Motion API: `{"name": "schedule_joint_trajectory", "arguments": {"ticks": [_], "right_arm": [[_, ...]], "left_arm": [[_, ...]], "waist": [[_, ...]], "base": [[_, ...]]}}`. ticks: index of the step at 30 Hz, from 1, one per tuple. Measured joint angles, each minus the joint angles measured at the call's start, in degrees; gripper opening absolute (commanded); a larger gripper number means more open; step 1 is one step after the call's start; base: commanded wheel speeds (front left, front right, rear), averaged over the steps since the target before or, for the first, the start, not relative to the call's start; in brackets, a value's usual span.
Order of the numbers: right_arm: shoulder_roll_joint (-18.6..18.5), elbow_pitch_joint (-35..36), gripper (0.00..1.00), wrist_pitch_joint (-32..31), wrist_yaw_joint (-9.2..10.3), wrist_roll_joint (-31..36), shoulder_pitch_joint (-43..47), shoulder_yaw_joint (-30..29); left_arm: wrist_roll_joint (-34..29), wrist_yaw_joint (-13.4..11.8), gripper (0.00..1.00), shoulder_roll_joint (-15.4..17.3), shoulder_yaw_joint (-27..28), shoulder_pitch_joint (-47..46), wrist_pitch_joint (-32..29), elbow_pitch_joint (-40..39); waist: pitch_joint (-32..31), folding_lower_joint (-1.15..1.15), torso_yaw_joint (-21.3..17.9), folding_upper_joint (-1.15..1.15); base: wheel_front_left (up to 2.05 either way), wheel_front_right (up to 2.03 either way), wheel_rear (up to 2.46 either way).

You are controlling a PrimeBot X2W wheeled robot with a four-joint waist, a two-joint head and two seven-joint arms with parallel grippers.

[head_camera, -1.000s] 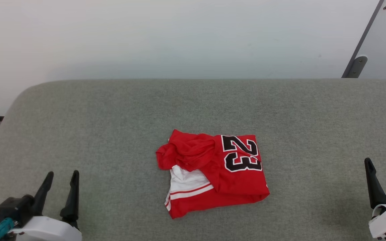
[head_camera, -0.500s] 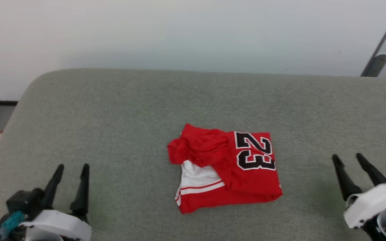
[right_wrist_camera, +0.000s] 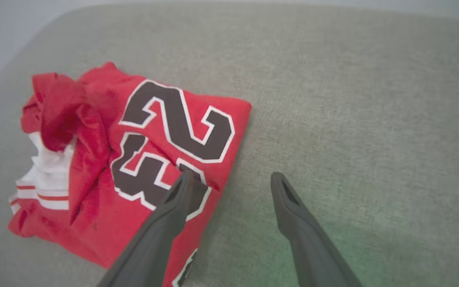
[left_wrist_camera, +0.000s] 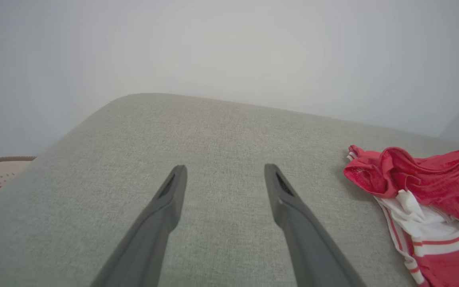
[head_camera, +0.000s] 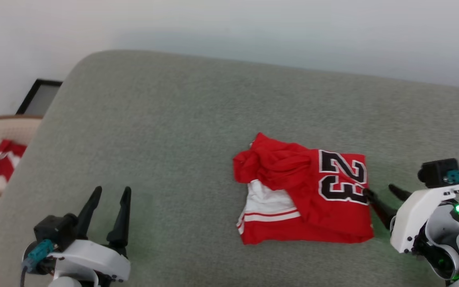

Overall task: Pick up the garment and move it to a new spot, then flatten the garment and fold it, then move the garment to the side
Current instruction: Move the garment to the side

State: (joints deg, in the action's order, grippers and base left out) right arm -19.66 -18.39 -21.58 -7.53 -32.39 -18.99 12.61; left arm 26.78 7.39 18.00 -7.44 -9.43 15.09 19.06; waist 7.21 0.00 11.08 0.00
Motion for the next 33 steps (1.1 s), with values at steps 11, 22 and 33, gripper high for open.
{"name": "schedule_joint_trajectory", "arguments": {"ticks": [11,22,33], "right_arm": [[-0.3,-5.8,1.0,-14.5,0.0,-0.7,-6.1,0.0],[-0.2,-6.6,0.0,-17.0,0.0,1.1,-9.0,0.9],[-3.8,1.4,0.0,-17.8,-0.01,2.8,-7.3,-0.7]], "left_arm": [[0.3,0.0,1.0,-1.3,-1.0,-2.0,0.0,0.7],[0.5,0.0,1.0,-1.5,-1.3,-3.5,0.0,1.2],[0.2,0.0,1.0,-0.5,-1.2,-5.0,0.0,-0.3]], "waist": [[4.1,0.0,3.7,0.0],[5.6,0.0,4.9,0.0],[6.0,0.0,2.3,0.0]], "base": [[0.0,0.0,0.0],[0.0,0.0,0.0],[0.0,0.0,0.0]]}}
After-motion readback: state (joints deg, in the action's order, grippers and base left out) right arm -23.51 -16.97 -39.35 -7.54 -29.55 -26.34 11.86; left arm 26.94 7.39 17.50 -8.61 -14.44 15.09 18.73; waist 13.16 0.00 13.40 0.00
